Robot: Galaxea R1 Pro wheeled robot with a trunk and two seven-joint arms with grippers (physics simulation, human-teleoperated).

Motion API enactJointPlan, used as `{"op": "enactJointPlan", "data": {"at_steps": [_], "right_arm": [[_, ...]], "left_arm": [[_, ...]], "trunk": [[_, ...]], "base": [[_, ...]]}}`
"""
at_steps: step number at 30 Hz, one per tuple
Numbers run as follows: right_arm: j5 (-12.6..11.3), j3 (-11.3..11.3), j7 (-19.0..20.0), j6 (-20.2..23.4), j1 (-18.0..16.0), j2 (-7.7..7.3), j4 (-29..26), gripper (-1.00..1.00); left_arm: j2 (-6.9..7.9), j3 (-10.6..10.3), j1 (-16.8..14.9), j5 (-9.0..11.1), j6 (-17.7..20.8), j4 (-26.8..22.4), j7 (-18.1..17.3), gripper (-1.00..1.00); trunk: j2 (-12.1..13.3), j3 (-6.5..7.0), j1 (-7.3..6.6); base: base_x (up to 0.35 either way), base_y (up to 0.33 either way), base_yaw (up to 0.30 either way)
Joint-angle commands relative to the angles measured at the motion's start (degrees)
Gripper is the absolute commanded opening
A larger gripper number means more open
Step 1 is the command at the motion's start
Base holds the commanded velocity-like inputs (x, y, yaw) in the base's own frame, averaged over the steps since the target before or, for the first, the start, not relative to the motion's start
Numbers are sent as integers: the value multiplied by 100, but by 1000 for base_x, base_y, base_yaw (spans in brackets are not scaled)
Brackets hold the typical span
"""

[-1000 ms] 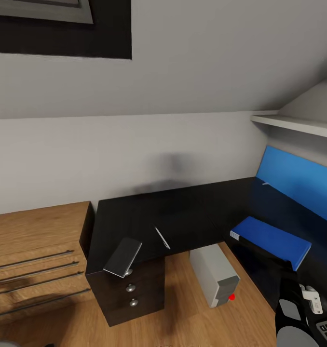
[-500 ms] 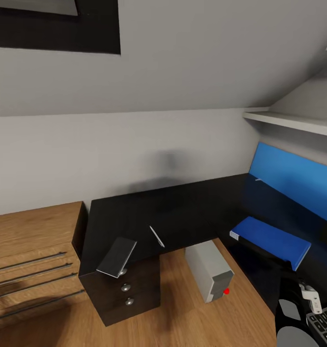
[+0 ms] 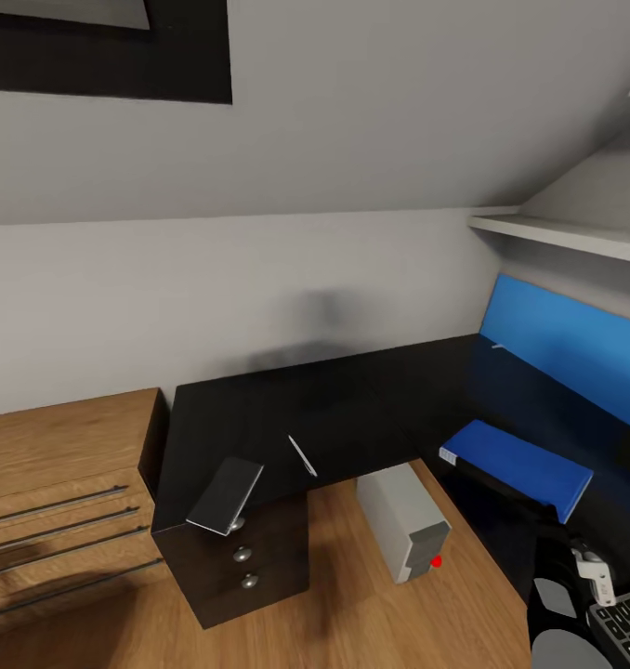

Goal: In the bedroom, organize the workspace by keeping the computer under the desk, ensuring the monitor is on the desk, placing the keyboard on the desk next to the monitor, placing the mouse on the desk next to the keyboard, moving the folder from the swivel chair onto the desk next to the mouse, stacking the notebook on top of the folder with the pen on top of the notebook, and positioning the swivel chair next to the desk.

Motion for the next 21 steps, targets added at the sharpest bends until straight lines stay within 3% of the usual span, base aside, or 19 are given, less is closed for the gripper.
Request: {"op": "enactJointPlan", "data": {"at_steps": [1, 21], "right_arm": [[-54, -27, 51, 17, -8, 5, 1, -100], [-63, -28, 42, 35, -7, -1, 3, -100]], "left_arm": [[-14, -23, -3, 48, -16, 1, 22, 100], [-48, -22, -3, 55, -15, 1, 40, 100]], "trunk": [[-6, -8, 1], [-808, -367, 440]], "base": [[0, 0, 0], [0, 0, 0]]}}
